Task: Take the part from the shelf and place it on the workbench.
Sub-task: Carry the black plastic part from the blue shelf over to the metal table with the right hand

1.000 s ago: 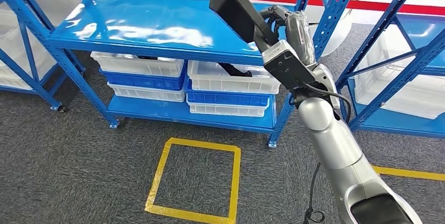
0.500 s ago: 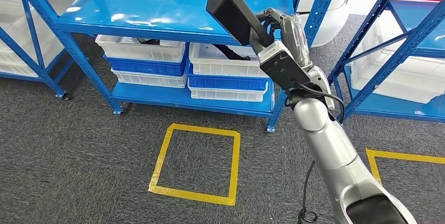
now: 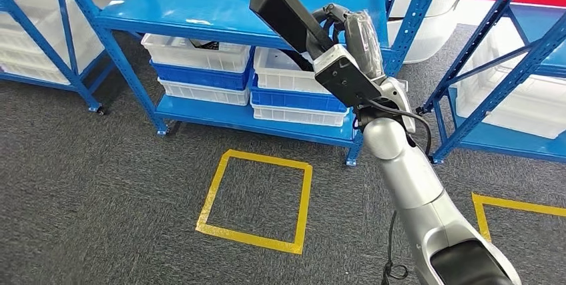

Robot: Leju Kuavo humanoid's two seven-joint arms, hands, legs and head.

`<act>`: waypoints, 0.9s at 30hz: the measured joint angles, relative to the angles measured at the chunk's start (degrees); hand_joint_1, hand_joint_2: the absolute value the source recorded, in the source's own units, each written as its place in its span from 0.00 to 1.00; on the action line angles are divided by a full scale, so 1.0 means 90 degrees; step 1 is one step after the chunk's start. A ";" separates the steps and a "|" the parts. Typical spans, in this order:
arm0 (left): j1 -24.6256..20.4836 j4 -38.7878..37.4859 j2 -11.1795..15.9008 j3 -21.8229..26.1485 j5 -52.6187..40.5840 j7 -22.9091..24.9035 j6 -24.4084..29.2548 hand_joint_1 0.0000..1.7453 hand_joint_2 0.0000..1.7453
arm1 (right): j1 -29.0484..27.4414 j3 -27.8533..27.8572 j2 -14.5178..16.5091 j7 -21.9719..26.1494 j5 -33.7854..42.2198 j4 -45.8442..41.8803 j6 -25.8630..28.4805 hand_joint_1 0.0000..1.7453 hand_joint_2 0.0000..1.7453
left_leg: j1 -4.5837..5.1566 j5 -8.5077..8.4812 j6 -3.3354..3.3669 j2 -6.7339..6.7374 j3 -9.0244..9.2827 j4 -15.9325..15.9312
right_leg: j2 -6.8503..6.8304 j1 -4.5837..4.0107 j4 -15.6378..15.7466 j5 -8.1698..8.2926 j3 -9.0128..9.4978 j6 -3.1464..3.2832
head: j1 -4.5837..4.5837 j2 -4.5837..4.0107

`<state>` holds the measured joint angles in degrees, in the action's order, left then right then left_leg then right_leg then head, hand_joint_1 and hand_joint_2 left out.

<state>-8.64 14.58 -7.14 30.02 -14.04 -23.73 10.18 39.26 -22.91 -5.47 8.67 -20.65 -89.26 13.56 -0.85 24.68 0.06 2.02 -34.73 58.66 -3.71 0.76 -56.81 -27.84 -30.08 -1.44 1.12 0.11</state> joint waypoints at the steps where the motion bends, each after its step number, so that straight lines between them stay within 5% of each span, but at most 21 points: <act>1: -0.0001 0.0000 0.0002 -0.0001 -0.0002 0.0005 0.0009 0.00 1.00 | 0.0002 0.0001 0.0012 0.0012 -0.0010 0.0007 -0.0009 1.00 1.00 | -0.0003 -0.0021 0.0061 -0.0039 -0.0018 -0.0042 | -0.0022 -0.0013 -0.0004 -0.0004 -0.0014 -0.0039 | 0.0012 0.0000; 3: -0.0010 0.0000 0.0005 0.0000 -0.0004 0.0015 0.0013 0.00 1.00 | 0.0002 0.0018 0.0018 0.0038 -0.0024 0.0019 -0.0018 1.00 1.00 | -0.0004 -0.0092 0.0186 -0.0110 -0.0034 -0.0129 | 0.0083 -0.0005 -0.0188 -0.0135 -0.0129 -0.0076 | 0.0026 0.0000; 6: -0.0040 0.0000 0.0016 0.0000 -0.0006 0.0023 0.0014 0.00 1.00 | -0.0017 0.0058 0.0012 0.0067 -0.0030 0.0046 -0.0025 1.00 1.00 | 0.0010 -0.0177 0.0303 -0.0227 -0.0103 -0.0169 | 0.0333 0.0013 -0.1298 -0.0637 -0.0673 -0.0005 | 0.0036 0.0000; 8: -0.0040 -0.0001 0.0017 -0.0002 -0.0010 0.0036 0.0013 0.00 1.00 | -0.0053 0.0083 0.0007 0.0069 -0.0029 0.0072 -0.0030 1.00 1.00 | 0.0022 -0.0208 0.0315 -0.0338 -0.0144 -0.0164 | 0.0375 0.0011 -0.1818 -0.0753 -0.0920 -0.0035 | 0.0038 0.0000; 9: -0.0038 -0.0001 0.0016 -0.0002 -0.0012 0.0041 0.0014 0.00 1.00 | -0.0067 0.0094 0.0006 0.0069 -0.0029 0.0081 -0.0033 1.00 1.00 | 0.0026 -0.0221 0.0308 -0.0396 -0.0154 -0.0159 | 0.0386 0.0011 -0.1733 -0.0665 -0.0875 -0.0079 | 0.0039 0.0000; 12: -0.0043 -0.0002 0.0016 -0.0005 -0.0012 0.0048 0.0015 0.00 1.00 | -0.0074 0.0127 -0.0002 0.0075 -0.0025 0.0086 -0.0038 1.00 1.00 | 0.0041 -0.0243 0.0263 -0.0561 -0.0192 -0.0104 | 0.0566 0.0034 -0.0524 -0.0159 -0.0294 -0.0191 | 0.0039 0.0000; 14: -0.0046 -0.0001 0.0017 -0.0005 -0.0012 0.0048 0.0015 0.00 1.00 | -0.0093 0.0146 -0.0009 0.0092 -0.0009 0.0085 -0.0036 1.00 1.00 | 0.0059 -0.0271 0.0200 -0.0648 -0.0253 -0.0067 | 0.0683 0.0035 -0.0106 -0.0032 -0.0115 -0.0165 | 0.0033 0.0000; 17: -0.0017 -0.0002 0.0031 -0.0006 -0.0019 0.0048 0.0018 0.00 1.00 | -0.0176 0.0159 -0.0021 0.0129 0.0007 0.0077 -0.0020 1.00 1.00 | 0.0041 -0.0302 0.0084 -0.0712 -0.0325 -0.0056 | 0.0582 0.0048 -0.0079 0.0024 -0.0123 -0.0054 | 0.0030 0.0000; 20: -0.0016 -0.0002 0.0040 -0.0022 -0.0045 0.0048 0.0024 0.00 1.00 | -0.0288 0.0171 -0.0037 0.0172 0.0009 0.0019 0.0020 1.00 1.00 | 0.0015 0.0164 -0.0016 -0.0410 -0.0661 0.0659 | 0.0429 0.0083 -0.0045 0.0085 -0.0118 0.0082 | -0.0009 0.0000; 23: -0.0015 -0.0004 0.0034 -0.0052 -0.0064 0.0048 0.0025 0.00 1.00 | -0.0427 0.0179 -0.0061 0.0189 0.0009 -0.0022 0.0037 1.00 1.00 | -0.0035 0.0582 -0.0096 -0.0263 -0.1080 0.1712 | 0.0261 0.0058 -0.0050 0.0090 -0.0133 0.0109 | -0.0020 0.0000; 25: -0.0015 -0.0005 0.0037 -0.0059 -0.0072 0.0048 0.0026 0.00 1.00 | -0.0480 0.0181 -0.0071 0.0190 0.0009 -0.0030 0.0041 1.00 1.00 | -0.0055 0.0373 -0.0108 -0.0212 -0.0880 0.1419 | 0.0163 0.0059 -0.0055 0.0088 -0.0134 0.0107 | -0.0021 0.0000; 27: -0.0025 -0.0005 0.0042 -0.0067 -0.0093 0.0051 0.0028 0.00 1.00 | -0.0525 0.0201 -0.0089 0.0222 0.0023 -0.0077 0.0086 1.00 1.00 | -0.0037 0.0063 -0.0084 -0.0036 -0.0389 0.0579 | 0.0079 0.0040 -0.0060 0.0079 -0.0139 0.0091 | -0.0024 0.0000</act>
<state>-8.86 14.53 -6.75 29.41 -14.87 -23.27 10.43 34.54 -21.10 -6.28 10.67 -20.45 -89.96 14.34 -1.18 25.25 -0.70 1.70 -38.23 63.87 -3.00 1.11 -57.35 -27.13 -31.33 -0.62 0.91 0.11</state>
